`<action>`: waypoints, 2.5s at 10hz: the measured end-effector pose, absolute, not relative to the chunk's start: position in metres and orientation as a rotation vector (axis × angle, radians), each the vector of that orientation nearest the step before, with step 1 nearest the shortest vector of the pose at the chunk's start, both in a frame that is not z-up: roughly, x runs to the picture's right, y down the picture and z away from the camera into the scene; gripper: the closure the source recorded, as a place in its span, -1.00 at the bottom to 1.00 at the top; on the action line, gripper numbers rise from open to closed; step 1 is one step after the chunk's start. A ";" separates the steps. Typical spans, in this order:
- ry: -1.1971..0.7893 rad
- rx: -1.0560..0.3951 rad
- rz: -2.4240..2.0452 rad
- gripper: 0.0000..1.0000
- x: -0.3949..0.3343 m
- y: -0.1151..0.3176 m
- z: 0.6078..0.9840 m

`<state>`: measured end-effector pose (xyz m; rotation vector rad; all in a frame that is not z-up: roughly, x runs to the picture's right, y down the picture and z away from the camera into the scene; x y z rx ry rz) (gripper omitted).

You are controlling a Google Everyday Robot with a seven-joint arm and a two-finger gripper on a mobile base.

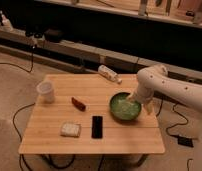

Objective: Push the eraser across the table

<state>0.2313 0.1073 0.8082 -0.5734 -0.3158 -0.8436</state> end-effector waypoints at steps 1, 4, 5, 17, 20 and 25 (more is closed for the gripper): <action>-0.346 -0.553 -0.857 -0.55 0.224 0.106 0.806; -0.538 -0.431 -0.973 0.04 0.177 0.107 0.781; -0.603 -0.398 -1.029 0.22 0.162 0.114 0.767; -0.807 -0.372 -1.321 0.46 0.086 0.214 0.745; -0.822 -0.359 -1.380 0.46 0.059 0.228 0.769; -0.828 -0.352 -1.434 0.46 0.045 0.235 0.804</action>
